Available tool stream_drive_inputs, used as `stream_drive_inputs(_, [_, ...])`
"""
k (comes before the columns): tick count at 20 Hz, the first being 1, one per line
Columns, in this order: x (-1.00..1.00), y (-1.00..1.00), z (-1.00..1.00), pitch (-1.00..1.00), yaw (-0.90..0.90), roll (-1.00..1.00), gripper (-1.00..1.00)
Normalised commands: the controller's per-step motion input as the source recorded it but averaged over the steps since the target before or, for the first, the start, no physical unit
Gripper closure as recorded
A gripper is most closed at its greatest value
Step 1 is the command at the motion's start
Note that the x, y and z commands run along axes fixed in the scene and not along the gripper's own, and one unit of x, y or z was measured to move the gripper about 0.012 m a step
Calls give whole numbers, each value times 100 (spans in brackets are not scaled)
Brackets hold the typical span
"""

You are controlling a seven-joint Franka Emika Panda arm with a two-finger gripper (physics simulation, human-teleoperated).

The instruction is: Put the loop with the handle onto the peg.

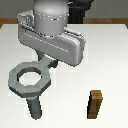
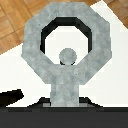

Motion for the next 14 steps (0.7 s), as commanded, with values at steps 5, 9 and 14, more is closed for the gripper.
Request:
stream_drive_inputs(5, [60, -20, 0, 0, 0, 0, 100])
stream_drive_inputs(9, [25, 38, 0, 0, 0, 0, 100])
stream_drive_inputs(14, [-20, 0, 0, 0, 0, 0, 100])
